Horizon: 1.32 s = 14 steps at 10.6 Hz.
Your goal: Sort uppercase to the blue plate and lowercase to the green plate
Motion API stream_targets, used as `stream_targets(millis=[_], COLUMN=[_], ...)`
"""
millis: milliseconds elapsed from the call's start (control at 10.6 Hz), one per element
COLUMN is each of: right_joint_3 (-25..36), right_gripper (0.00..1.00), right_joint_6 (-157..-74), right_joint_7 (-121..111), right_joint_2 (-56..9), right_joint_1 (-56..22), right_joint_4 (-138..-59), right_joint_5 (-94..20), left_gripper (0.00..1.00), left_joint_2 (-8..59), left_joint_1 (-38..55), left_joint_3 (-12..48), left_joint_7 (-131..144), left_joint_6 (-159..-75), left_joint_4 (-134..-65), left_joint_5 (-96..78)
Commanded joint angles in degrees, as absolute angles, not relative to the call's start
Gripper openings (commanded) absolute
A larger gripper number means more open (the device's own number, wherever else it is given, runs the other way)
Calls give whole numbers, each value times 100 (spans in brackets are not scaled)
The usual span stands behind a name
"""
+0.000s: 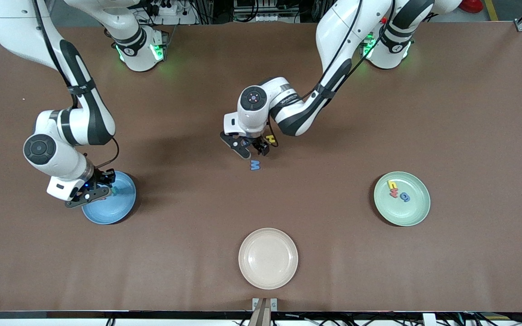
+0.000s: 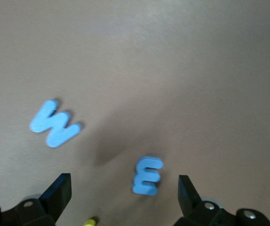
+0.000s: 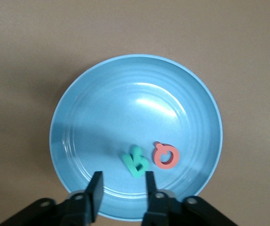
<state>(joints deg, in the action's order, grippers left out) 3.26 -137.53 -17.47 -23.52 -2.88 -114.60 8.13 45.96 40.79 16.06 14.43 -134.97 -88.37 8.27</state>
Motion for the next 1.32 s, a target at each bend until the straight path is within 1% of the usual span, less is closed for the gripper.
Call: stream_targets(millis=[0,188,376,659,753,941,1035,1129,1223], right_joint_3=[281,273,272,272,272,272,272,272,272], right_gripper=[100,100,100,100,100,100,100,100,100], right_joint_6=[-13711,-13711,-13702,-13711,-13711,-13702,-13693,-13693,-13693], right_joint_7=[-1819,-1811,-1767,-1758,-1749,-1645,-1304,-970,-732], right_joint_2=[-2408,-2434,-2452,-2583,-2619,-2715,-2777,-2803,-2804], right_joint_1=[-255,-264,-325,-430,-500,-658,-790,-930,-1001], right_joint_4=[-11347,-11347,-11338,-11207,-11154,-10996,-10882,-10846,-10846], right_joint_5=[809,791,293,123,88,-332,-377,-378,-378], left_gripper=[100,100,100,94,86,50,23,4,0], left_joint_2=[4755,4764,4842,4922,4931,4931,4931,4931,4905], left_joint_1=[4262,4298,4307,4324,4324,4324,4324,4324,4316], left_joint_3=[1564,1564,1564,1564,1564,1564,1564,1564,1556], left_joint_7=[1362,1319,1257,1204,1178,1143,1143,1160,1151], left_joint_6=[-13500,-13500,-13500,-13500,-13500,-13500,-13500,-13500,-13491], left_joint_4=[-8613,-8613,-8605,-8552,-8552,-8552,-8552,-8560,-8569], left_joint_5=[940,975,1098,1099,1099,1099,1099,1107,1151])
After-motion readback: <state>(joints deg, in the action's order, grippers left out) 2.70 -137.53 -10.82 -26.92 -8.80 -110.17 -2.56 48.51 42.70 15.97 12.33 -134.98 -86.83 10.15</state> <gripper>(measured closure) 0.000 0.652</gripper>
